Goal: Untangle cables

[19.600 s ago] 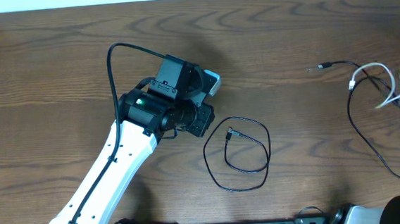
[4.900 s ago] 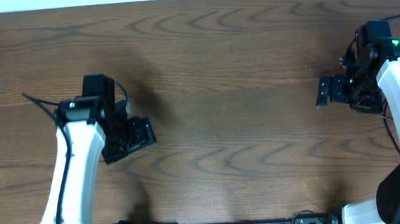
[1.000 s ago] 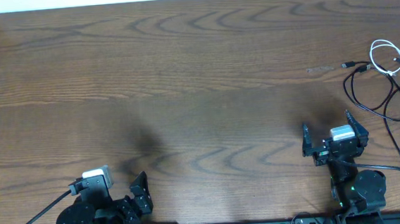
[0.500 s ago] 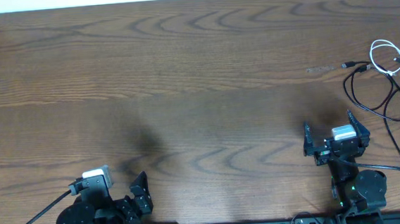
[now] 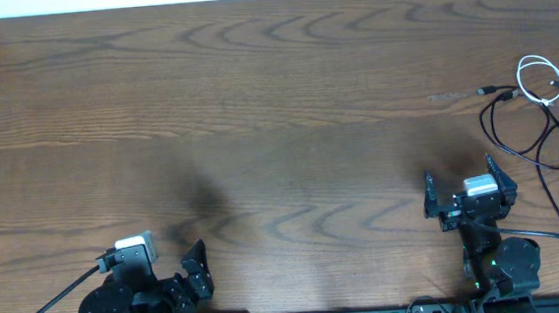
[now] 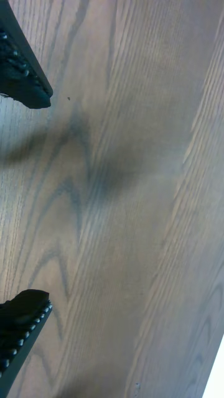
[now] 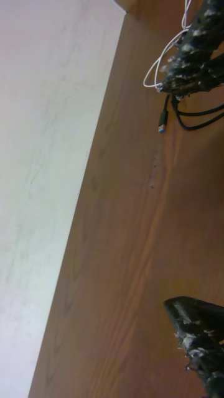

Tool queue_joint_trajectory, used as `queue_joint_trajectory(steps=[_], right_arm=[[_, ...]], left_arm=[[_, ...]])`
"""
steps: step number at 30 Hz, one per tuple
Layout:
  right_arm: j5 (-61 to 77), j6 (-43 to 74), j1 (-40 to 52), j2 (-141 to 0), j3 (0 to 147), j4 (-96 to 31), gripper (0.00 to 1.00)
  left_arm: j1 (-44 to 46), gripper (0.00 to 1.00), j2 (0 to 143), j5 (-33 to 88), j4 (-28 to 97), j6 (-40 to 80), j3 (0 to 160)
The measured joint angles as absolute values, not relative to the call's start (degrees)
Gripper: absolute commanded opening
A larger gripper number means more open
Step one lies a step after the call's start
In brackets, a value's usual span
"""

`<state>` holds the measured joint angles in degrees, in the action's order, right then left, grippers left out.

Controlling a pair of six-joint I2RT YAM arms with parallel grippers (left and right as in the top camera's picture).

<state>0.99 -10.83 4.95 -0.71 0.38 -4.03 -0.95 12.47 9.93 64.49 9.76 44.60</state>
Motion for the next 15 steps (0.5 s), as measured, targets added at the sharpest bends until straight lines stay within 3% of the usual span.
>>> queue_joint_trajectory(steps=[8,15], right_arm=[[0.99,-10.83,4.95,-0.71,0.38,-4.03,0.99],[0.99,-10.83,4.95,-0.71,0.38,-4.01,0.99]], left_arm=[[-0.97,0.98,12.43,9.93,64.79,9.56,44.49],[-1.85,0.98,5.13,9.93,55.09,9.13,40.01]])
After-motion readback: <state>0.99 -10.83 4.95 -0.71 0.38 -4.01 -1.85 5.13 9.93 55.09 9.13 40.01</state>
